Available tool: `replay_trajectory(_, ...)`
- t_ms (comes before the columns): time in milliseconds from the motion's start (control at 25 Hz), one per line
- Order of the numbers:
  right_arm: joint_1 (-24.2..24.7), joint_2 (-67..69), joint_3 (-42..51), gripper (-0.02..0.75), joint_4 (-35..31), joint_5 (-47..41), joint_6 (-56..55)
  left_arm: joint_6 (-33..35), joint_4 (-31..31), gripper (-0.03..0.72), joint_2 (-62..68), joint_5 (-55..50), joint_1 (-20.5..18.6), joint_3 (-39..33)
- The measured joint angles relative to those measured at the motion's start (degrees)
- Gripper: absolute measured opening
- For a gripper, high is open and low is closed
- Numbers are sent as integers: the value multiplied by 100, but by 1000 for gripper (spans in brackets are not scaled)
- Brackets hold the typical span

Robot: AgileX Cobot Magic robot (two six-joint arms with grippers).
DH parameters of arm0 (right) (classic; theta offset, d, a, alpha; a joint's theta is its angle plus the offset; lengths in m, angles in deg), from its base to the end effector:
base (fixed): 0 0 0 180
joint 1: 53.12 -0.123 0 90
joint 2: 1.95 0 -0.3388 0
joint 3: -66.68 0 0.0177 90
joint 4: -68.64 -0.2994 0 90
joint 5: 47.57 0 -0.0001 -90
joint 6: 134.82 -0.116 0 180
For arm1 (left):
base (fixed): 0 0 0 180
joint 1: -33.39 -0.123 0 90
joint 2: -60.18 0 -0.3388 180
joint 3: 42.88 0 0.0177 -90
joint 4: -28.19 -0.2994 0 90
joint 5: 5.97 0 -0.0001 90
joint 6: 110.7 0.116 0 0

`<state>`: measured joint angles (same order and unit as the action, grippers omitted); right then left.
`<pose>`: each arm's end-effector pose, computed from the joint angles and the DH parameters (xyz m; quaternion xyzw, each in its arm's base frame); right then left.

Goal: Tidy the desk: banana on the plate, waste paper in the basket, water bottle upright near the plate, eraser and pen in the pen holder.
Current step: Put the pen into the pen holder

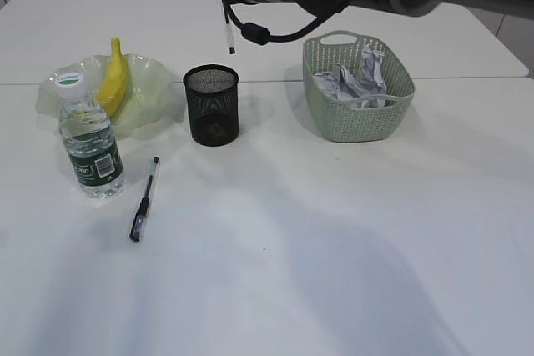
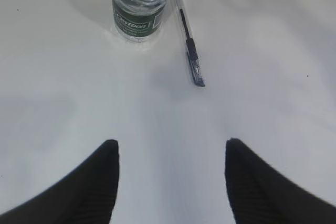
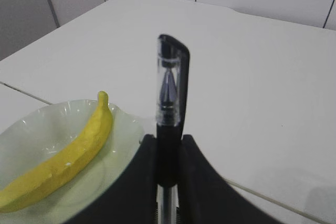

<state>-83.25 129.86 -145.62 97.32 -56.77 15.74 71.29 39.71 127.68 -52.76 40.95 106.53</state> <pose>0.5531 0.3107 0.3085 -0.1803 0.7863 0.1289 0.5768 0.2319 -0.0478 0.3181 0.0357 0.9489 -0.1050 0.2954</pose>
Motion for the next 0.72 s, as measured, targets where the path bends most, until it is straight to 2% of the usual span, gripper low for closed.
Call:
replay_trajectory(520, 0, 417, 0, 48, 73, 920, 0, 0, 0, 454, 0, 73, 0, 0)
replay_trajectory(720, 0, 624, 0, 48, 83, 991, -32, 0, 0, 454, 0, 96, 0, 0)
